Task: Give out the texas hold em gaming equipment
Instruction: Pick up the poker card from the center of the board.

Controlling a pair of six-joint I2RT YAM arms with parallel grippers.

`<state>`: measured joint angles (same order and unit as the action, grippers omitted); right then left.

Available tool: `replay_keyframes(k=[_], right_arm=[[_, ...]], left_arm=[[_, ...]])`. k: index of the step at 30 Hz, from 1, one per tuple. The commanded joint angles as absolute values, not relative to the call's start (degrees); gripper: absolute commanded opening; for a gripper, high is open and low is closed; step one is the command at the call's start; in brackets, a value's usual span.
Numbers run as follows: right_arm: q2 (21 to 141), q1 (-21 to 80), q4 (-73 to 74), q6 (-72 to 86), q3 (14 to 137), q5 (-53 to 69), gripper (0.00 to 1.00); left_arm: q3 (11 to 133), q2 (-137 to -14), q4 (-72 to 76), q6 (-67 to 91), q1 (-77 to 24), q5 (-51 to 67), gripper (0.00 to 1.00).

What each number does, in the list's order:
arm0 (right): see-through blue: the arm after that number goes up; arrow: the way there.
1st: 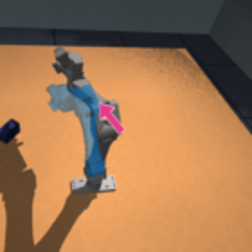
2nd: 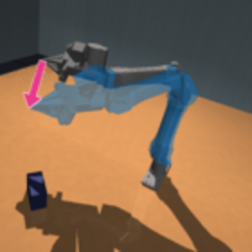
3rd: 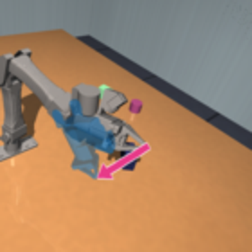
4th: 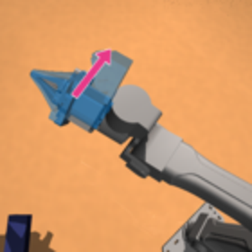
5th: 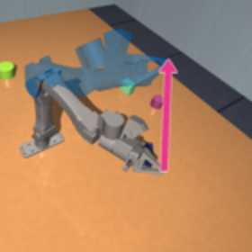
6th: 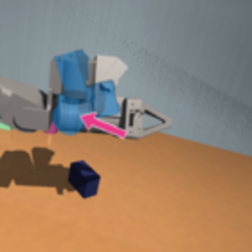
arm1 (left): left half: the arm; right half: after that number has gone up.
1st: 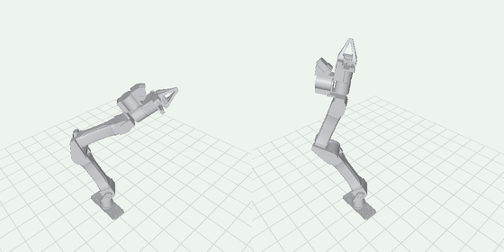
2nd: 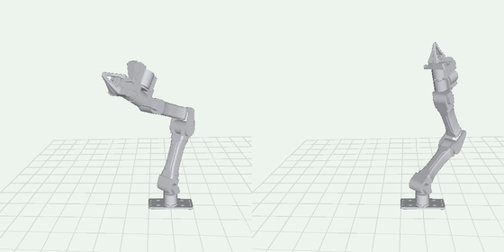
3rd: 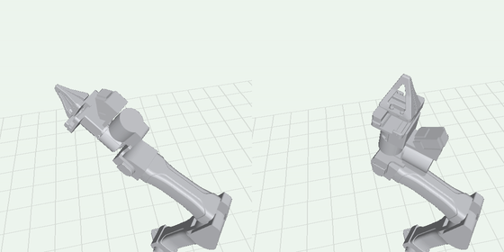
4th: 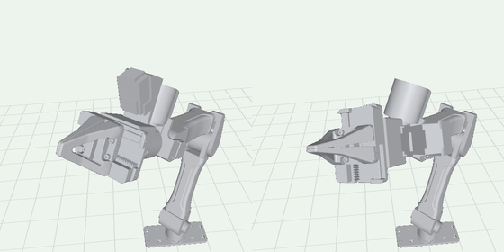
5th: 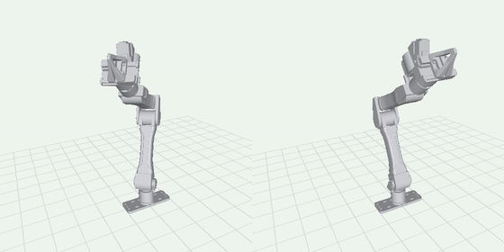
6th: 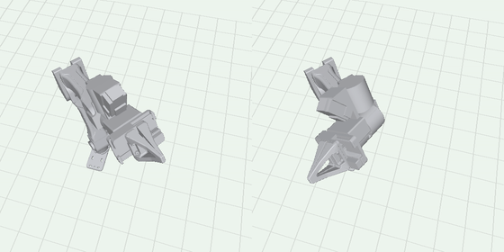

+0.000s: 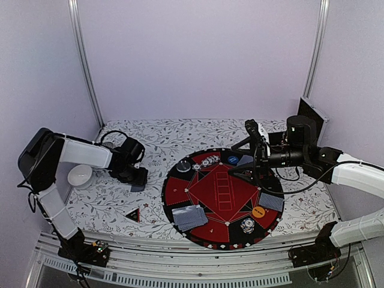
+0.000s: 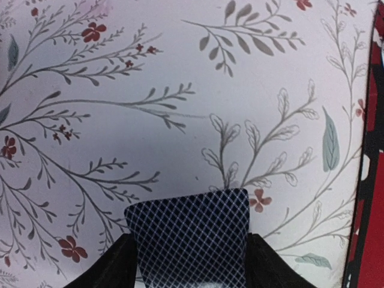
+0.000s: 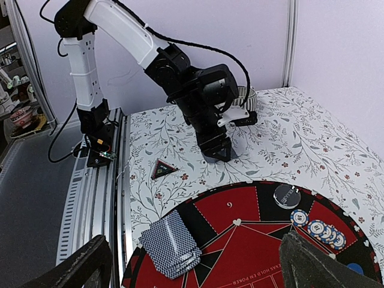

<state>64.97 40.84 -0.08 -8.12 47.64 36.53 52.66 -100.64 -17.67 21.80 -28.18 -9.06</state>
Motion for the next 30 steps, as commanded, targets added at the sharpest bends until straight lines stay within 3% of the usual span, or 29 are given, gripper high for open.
replay_keyframes(k=[1,13,22,25,30], right_arm=[[64.69,40.85,-1.41,-7.46,47.41,36.82,0.99],[66.29,40.79,-2.1,-4.65,49.03,35.75,0.99],[80.83,40.72,-4.06,18.13,56.15,31.8,0.99],[87.4,40.71,-6.05,25.31,58.96,33.7,0.94],[98.36,40.91,-9.93,33.8,65.79,40.63,0.77]], left_arm=[[48.92,-98.5,-22.76,19.43,-29.79,-3.66,0.59],[46.53,-89.56,-18.83,17.24,-32.72,-3.78,0.53],[41.28,-78.85,-13.52,14.95,-36.78,-3.17,0.51],[40.78,-75.46,-12.13,13.83,-39.08,-3.49,0.51],[41.2,-68.63,-8.18,7.1,-51.95,-11.53,0.54]])
